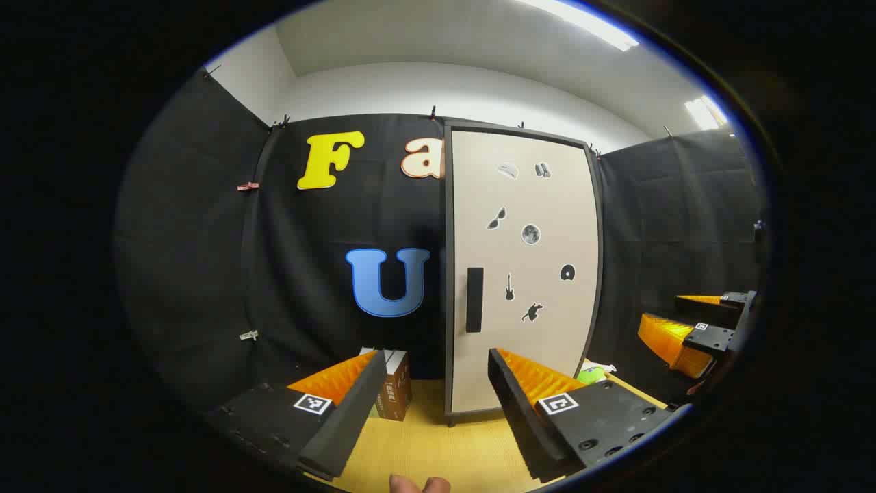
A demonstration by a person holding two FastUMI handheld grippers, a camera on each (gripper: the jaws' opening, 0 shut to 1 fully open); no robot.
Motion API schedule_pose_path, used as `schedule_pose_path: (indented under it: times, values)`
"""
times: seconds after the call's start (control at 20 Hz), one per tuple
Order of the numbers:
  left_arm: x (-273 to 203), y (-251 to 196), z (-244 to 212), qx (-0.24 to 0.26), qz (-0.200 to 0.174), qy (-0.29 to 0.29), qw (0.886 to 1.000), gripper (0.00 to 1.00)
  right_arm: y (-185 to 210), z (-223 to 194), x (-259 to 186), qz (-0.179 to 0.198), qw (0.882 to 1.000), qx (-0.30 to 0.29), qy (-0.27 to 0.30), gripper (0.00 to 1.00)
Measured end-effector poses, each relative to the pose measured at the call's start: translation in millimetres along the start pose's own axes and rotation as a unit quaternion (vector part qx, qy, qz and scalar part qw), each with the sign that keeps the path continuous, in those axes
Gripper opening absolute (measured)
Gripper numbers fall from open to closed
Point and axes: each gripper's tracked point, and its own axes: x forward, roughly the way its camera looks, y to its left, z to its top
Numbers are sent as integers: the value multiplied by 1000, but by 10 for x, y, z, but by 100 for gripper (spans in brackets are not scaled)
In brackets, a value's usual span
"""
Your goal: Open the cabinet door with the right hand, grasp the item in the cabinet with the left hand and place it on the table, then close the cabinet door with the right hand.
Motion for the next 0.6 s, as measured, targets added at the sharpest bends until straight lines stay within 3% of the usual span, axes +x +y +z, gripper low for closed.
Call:
schedule_pose_path:
  times: [0.6]
  values:
    - [15,13,-8,7,-1,2,1000,94,-48,-4,9,-7,1000,5,2,97]
